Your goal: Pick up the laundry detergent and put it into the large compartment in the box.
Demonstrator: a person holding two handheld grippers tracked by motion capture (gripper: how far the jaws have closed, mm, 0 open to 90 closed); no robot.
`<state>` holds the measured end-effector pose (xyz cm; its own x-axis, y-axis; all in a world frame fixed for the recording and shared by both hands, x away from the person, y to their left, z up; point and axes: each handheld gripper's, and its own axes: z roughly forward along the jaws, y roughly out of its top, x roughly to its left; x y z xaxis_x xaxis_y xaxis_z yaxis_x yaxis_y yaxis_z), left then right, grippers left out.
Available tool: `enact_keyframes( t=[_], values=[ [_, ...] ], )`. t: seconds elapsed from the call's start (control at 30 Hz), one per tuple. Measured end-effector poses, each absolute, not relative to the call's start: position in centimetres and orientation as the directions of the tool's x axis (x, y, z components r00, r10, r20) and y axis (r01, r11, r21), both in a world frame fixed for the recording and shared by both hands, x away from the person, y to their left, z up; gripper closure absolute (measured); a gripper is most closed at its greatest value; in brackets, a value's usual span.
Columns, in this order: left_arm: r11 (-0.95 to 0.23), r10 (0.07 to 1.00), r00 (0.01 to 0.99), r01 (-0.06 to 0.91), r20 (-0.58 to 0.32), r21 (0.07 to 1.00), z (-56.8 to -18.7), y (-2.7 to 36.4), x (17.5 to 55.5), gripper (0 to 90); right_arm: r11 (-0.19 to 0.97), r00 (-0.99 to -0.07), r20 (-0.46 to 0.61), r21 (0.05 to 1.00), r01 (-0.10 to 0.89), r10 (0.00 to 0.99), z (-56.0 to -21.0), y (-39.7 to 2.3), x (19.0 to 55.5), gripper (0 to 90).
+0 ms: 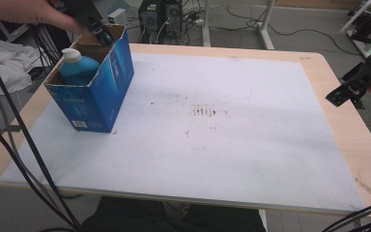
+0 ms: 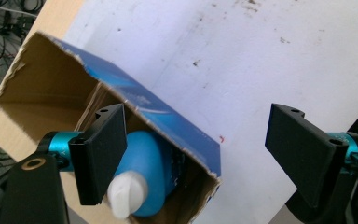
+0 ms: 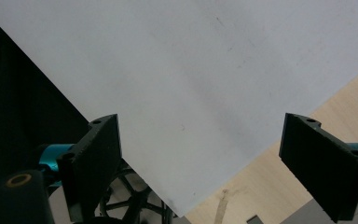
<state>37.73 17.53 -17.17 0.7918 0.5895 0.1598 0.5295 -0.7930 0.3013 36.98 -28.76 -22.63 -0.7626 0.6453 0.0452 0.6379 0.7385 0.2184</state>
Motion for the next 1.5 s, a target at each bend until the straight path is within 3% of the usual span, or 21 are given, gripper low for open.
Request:
enact_keyframes(
  t=[0.87, 1.5],
  values=[
    [-0.870, 0.447, 0.891, 0.413, 0.080, 0.270, -20.2, 10.9, 38.7, 20.8, 0.678, -0.708, 0.036, 0.255, 0.689, 0.705, -21.8, -30.1, 35.4, 12.1],
    [-0.880, 0.429, 0.900, 0.398, 0.073, 0.259, -21.3, 10.2, 39.0, 20.7, 0.670, -0.698, 0.028, 0.254, 0.697, 0.716, -21.7, -30.5, 35.2, 12.1]
  ],
)
